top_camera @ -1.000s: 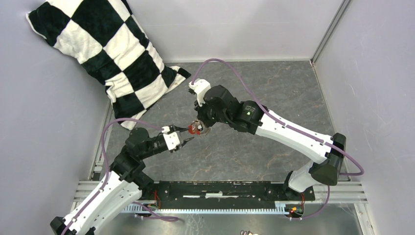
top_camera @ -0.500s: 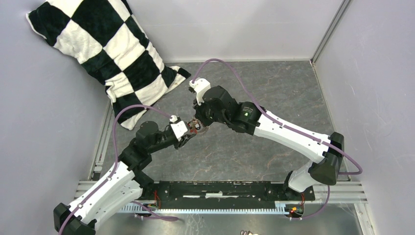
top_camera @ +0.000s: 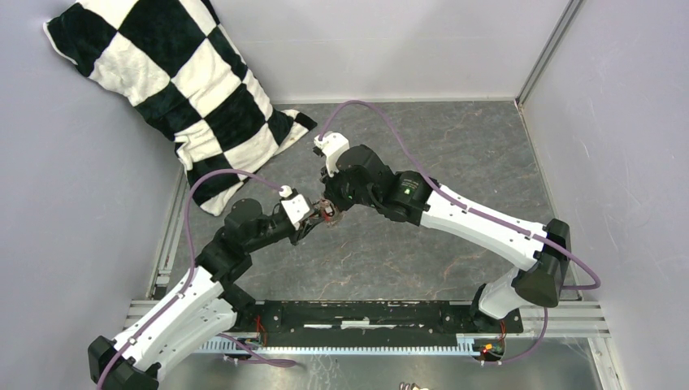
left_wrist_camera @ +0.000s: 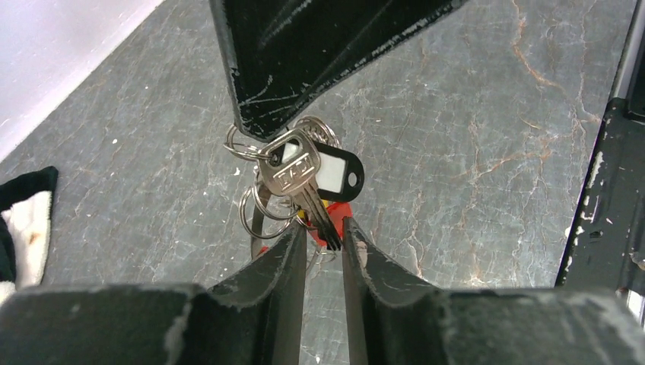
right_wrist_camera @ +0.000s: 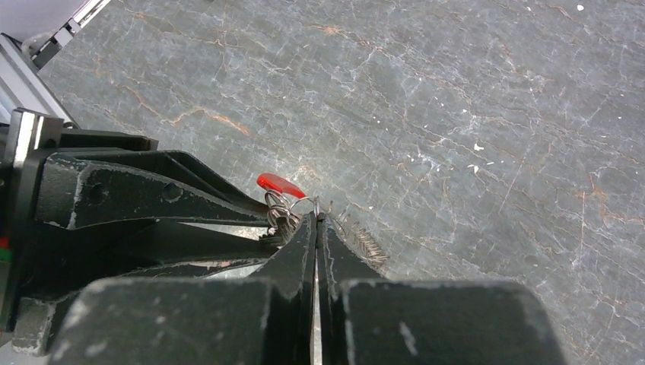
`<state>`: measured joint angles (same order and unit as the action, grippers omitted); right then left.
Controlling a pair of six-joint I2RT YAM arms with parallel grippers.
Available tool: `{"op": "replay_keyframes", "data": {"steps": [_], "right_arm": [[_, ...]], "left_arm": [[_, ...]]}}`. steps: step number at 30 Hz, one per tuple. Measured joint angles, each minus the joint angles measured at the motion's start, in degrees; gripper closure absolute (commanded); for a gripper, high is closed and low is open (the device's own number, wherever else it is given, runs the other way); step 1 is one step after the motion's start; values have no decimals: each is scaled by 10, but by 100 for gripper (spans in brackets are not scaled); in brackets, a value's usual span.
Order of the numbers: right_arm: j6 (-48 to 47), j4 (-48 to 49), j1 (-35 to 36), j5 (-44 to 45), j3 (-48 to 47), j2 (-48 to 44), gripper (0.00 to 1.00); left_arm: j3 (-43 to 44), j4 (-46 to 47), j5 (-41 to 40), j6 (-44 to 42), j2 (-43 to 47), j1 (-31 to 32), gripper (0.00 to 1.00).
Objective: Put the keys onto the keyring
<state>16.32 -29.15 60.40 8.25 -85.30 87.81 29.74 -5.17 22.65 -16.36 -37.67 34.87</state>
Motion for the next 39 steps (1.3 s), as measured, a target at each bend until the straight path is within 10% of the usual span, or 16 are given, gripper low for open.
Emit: {"op": "replay_keyframes", "data": {"steps": [8,39], "right_arm": [[-1,3,2,7,17,-5,100],[-83,28,3,-51,86,-85,100]], "left_arm": [[8,-12,-24,16,-8,0,92],[91,-128,-27,95,61,0,97]]}}
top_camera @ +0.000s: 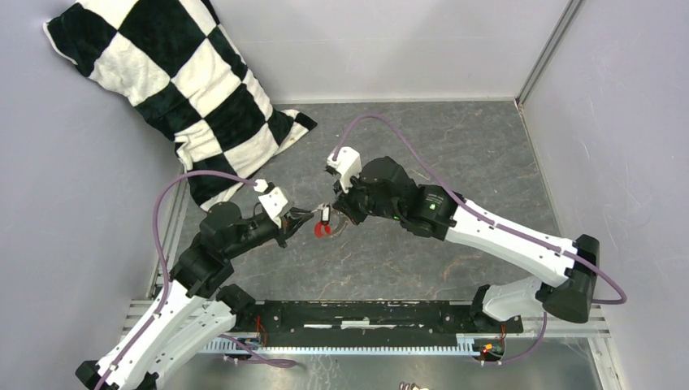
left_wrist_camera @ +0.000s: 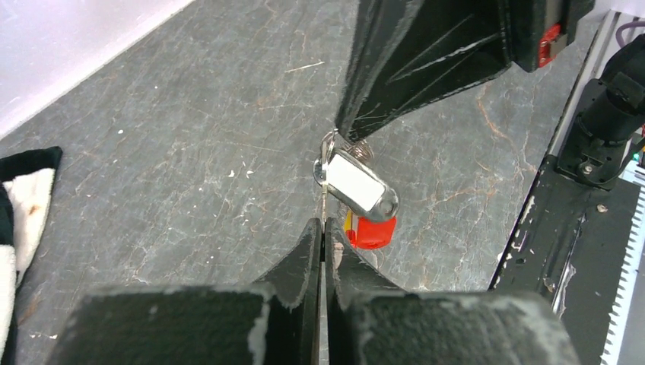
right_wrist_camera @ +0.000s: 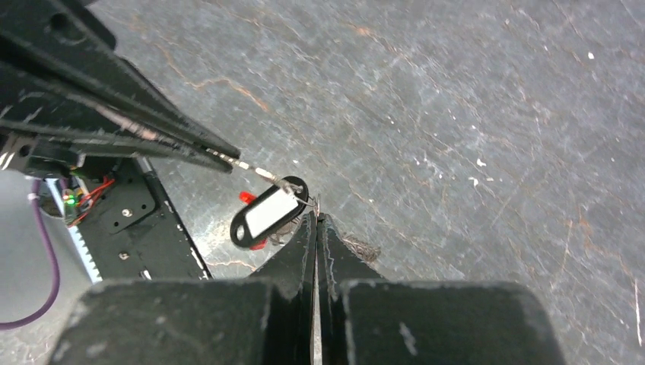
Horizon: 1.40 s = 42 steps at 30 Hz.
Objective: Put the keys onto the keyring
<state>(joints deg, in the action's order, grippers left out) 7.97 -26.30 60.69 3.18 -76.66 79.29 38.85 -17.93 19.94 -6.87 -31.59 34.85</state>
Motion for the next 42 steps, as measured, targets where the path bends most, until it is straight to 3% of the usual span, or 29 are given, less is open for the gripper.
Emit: {"op": "replay_keyframes", "data": {"steps": [9,19,21,23,24,26,32,37,42], "right_arm": [[-10,111,-9,-72,105,-90,100],[-12,172,-29,-143,141,-114,100],[-12,185,-33,-162,146,-116,100],[-11,191,-35,-178,148,-116,100],[-9,195,-37,-188,149,-116,100],[-3,200,-38,-212,149,-119,100],[5,203,-38,-261,149,-122,100],[9,199,-38,-293,148,-118,100],[6,171,-38,-312,132,-101,100]], "left_arm": [[2,2,-4,5,6,5,98],[6,10,-19,5,9,7,94],[6,10,-21,5,9,8,87],[6,12,-27,5,9,8,57],[6,13,-38,5,9,7,47],[6,12,-62,4,8,5,39],[9,12,-75,-3,8,3,34],[42,-11,34,-44,10,2,31],[114,-94,159,-124,6,3,32]]}}
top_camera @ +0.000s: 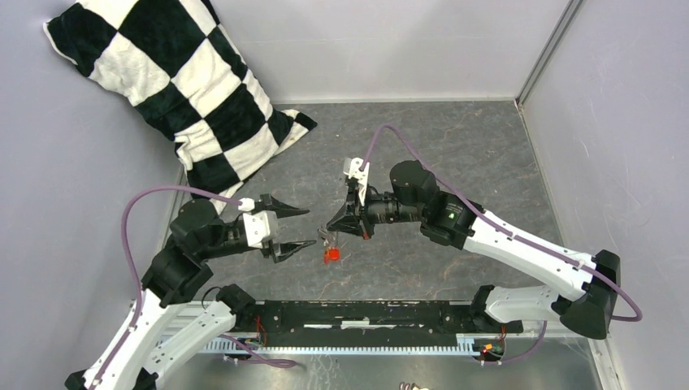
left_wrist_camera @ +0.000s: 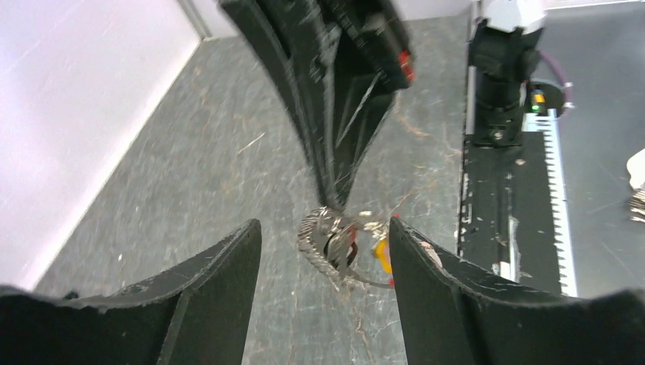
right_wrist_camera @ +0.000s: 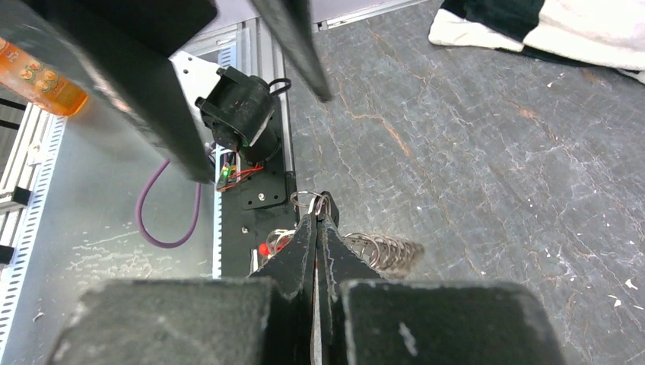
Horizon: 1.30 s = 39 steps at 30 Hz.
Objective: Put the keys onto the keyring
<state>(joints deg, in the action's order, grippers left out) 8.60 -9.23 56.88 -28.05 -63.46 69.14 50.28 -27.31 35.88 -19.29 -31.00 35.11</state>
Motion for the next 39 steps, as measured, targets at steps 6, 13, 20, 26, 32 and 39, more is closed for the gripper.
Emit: {"op": "replay_keyframes", "data": {"steps": [6,13,20,26,32,39], "right_arm": [[-12,-35,0,-5,-33,20,100],[-17,-55,0,-18,-46,27,100],[-23,-58,-3,-38,-46,27,100],[-24,-52,-3,-50,-46,27,100],[-12,-35,-3,-65,-37,22,100],[5,1,-11,-87,-17,10,100]], "left_arm": [[30,-4,61,3,-21,0,41],[-15,44,41,37,-46,0,53],[-19,54,31,39,-56,0,73],[-18,42,50,33,-53,0,74],[-12,18,77,24,-57,0,75],[-6,0,91,17,-62,0,81]]}}
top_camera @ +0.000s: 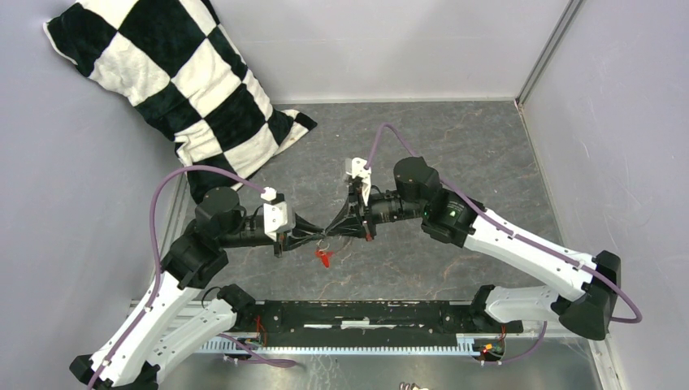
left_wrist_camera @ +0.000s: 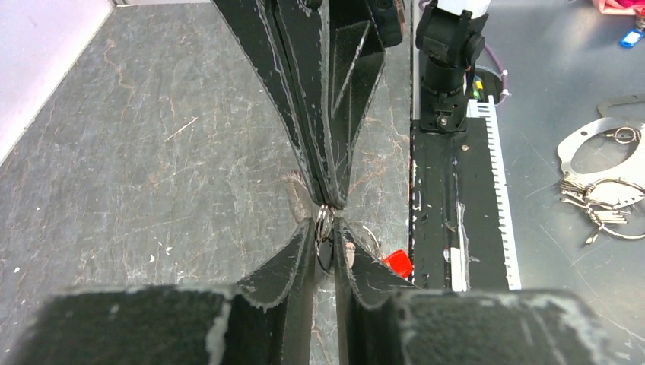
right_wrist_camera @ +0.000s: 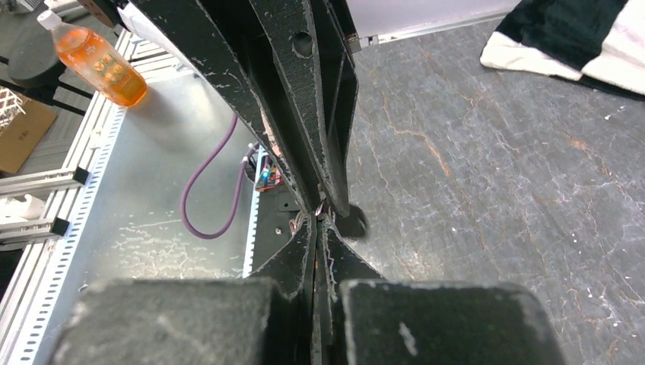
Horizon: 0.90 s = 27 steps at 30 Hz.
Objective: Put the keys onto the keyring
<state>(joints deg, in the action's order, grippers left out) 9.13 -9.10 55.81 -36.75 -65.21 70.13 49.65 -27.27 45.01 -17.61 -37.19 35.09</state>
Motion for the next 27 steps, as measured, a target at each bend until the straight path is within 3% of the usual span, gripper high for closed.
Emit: {"op": "replay_keyframes", "data": {"steps": [8,12,15,21,24,27], "right_arm": [[59,116,-18,-31,76,-36,100],[87,161,-19,-37,100,-38,100],[102,191,-19,-38,111,-38,100],[135,260,-19,-38,152,-51,100],[138,273,-19,-35,161,-55,100],[132,269,-19,-31,160,-57,85]], "left_arm": [[3,1,12,0,0,0,84],[3,0,17,0,0,0,73],[3,0,26,1,0,0,72],[5,1,35,2,-2,0,97],[6,-1,36,2,-4,0,98],[7,-1,36,2,-4,0,98]]}}
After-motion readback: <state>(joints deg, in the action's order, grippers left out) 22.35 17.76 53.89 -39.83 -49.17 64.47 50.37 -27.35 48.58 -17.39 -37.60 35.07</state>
